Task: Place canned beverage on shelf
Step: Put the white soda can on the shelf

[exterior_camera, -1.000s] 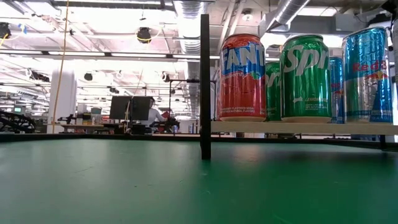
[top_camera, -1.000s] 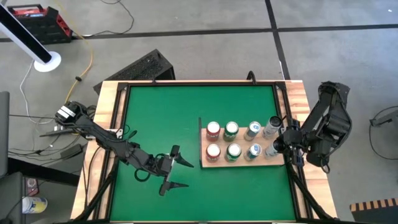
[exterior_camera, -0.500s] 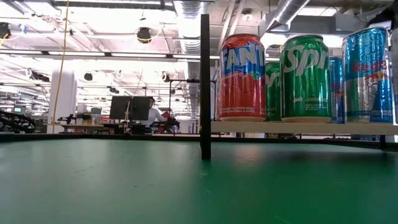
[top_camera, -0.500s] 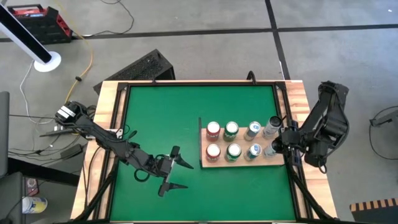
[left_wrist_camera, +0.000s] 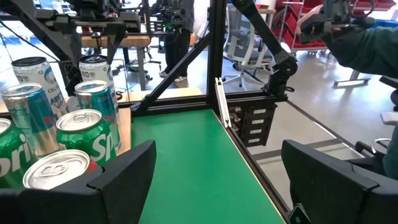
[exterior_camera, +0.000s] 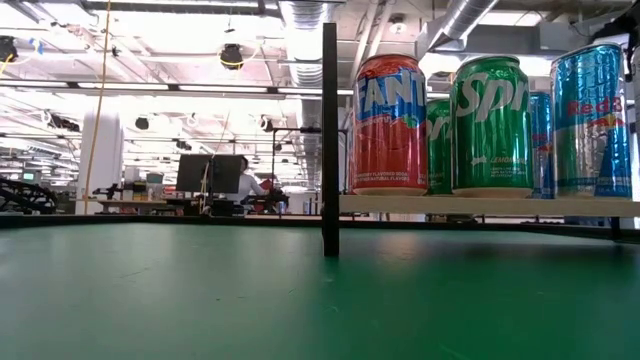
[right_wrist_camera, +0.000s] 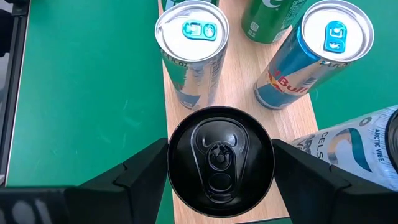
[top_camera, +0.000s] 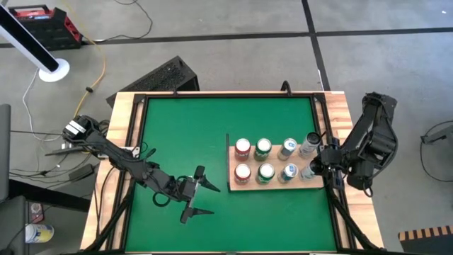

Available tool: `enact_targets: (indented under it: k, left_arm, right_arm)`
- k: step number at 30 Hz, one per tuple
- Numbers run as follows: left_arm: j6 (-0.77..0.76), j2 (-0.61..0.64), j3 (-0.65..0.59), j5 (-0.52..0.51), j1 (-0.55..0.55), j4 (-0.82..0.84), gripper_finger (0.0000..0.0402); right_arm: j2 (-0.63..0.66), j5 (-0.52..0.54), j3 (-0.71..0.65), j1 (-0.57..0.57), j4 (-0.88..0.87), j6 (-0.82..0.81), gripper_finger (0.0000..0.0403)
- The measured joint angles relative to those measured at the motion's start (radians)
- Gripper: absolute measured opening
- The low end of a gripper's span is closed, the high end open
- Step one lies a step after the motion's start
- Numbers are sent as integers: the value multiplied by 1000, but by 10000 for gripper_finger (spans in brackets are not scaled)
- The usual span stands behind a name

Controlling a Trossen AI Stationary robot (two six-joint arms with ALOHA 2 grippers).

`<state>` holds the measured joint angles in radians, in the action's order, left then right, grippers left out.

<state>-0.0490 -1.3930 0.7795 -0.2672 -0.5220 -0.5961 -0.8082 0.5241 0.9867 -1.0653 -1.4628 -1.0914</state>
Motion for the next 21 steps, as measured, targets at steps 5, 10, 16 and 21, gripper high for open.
enact_targets:
  k: [5, 10, 16, 21]
  left_arm:
    - [0, 0, 0, 0, 0, 0, 332]
    - [0, 0, 0, 0, 0, 0, 332]
    - [0, 0, 0, 0, 0, 0, 332]
    - [0, 0, 0, 0, 0, 0, 332]
  right_arm:
    - [-1, 0, 0, 1, 1, 14, 286]
    - [-1, -2, 0, 2, 0, 19, 287]
    - [-2, -3, 0, 2, 1, 50, 287]
    - [-2, -2, 0, 2, 2, 51, 287]
